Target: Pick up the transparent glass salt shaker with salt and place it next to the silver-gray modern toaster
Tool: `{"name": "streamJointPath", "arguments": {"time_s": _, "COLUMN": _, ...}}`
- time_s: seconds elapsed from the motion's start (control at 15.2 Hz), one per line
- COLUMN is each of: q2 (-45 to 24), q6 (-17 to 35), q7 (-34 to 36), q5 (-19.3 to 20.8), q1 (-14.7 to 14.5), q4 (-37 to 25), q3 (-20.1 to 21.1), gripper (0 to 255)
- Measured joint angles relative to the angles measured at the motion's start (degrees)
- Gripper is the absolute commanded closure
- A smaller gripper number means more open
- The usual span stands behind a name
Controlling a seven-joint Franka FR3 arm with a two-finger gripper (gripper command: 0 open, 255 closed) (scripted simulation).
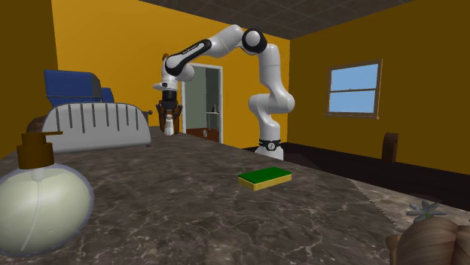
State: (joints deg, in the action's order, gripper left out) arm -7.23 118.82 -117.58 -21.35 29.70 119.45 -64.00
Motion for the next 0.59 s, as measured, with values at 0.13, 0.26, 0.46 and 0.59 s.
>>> {"name": "streamJointPath", "arguments": {"time_s": 0.13, "q2": -2.03, "q6": 0.59, "q7": -1.73, "q5": -2.18, "q1": 1.02, "q4": 0.09, "q3": 0.65, "gripper": 255}}
{"name": "streamJointPath", "arguments": {"time_s": 0.26, "q2": -2.92, "q6": 1.77, "q7": -2.72, "q5": -3.40, "q1": 1.39, "q4": 1.06, "q3": 1.13, "gripper": 255}}
{"name": "streamJointPath", "arguments": {"time_s": 0.46, "q2": -4.87, "q6": 3.15, "q7": -4.60, "q5": -5.77, "q1": 2.46, "q4": 1.92, "q3": 2.17, "gripper": 255}}
{"name": "streamJointPath", "arguments": {"time_s": 0.59, "q2": -5.65, "q6": 3.91, "q7": -5.38, "q5": -6.80, "q1": 2.86, "q4": 2.45, "q3": 2.69, "gripper": 255}}
